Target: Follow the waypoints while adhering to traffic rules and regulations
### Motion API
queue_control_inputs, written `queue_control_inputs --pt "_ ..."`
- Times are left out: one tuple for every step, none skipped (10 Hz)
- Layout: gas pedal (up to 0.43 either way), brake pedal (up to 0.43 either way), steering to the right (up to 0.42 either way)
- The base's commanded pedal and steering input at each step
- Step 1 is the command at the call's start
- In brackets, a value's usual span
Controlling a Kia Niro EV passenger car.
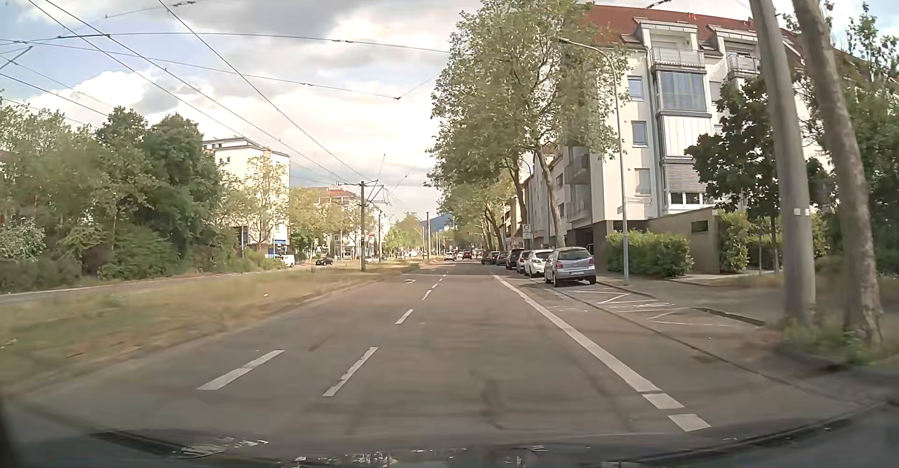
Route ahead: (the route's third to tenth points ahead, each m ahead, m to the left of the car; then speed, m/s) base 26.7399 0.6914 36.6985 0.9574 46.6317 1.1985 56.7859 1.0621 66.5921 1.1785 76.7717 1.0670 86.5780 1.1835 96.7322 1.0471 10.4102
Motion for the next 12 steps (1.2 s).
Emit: queue_control_inputs --pt "0.13 0.0 -0.002" --pt "0.118 0.0 -0.001" --pt "0.118 0.0 -0.001" --pt "0.118 0.0 0.0" --pt "0.118 0.0 0.001" --pt "0.118 0.0 0.001" --pt "0.118 0.0 0.001" --pt "0.118 0.0 0.001" --pt "0.118 0.0 0.001" --pt "0.11 0.0 0.001" --pt "0.11 0.0 0.001" --pt "0.11 0.0 0.001"
